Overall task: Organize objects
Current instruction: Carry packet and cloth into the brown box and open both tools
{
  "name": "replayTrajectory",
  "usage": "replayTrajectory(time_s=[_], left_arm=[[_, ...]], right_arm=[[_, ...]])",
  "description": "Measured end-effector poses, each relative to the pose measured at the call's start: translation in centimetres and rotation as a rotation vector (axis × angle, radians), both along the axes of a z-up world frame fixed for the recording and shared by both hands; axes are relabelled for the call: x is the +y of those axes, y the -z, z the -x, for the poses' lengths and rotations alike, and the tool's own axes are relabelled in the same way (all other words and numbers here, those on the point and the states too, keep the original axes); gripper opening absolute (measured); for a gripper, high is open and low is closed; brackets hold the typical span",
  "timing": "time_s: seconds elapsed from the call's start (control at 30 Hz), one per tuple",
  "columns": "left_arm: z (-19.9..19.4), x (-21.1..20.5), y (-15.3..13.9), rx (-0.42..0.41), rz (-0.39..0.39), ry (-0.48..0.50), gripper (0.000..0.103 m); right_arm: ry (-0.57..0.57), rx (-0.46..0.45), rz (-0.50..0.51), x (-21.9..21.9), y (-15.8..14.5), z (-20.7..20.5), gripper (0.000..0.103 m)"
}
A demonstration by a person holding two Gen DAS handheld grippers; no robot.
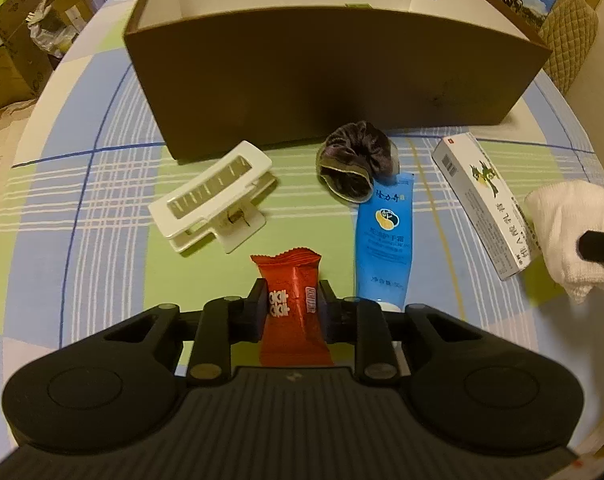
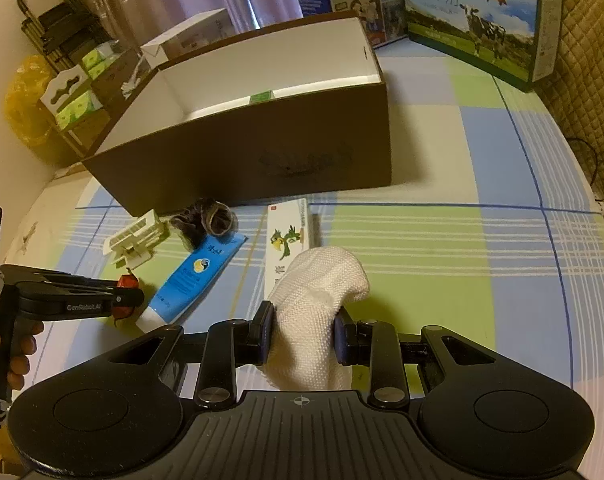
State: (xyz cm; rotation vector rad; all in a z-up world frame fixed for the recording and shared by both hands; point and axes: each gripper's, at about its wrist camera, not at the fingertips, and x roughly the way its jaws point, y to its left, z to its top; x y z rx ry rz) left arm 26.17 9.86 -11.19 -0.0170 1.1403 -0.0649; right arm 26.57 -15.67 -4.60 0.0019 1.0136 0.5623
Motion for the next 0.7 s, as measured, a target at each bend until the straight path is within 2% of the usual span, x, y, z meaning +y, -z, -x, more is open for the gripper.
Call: replayTrajectory(time_s=[0.33,0.7], left_arm=[[1.9,1.9,-2.1,-0.043,0.024,-0.051,0.019],[2.2,2.2,-6.7,-0.138,0.032,-0.074,0.019]], right_arm=[[-0.018,-0.017,-0.032,-0.2,-1.1,-0.3,0.027],[-0.041,-0.074,-0.054,-0.2,-3.2,-1.8,0.027]])
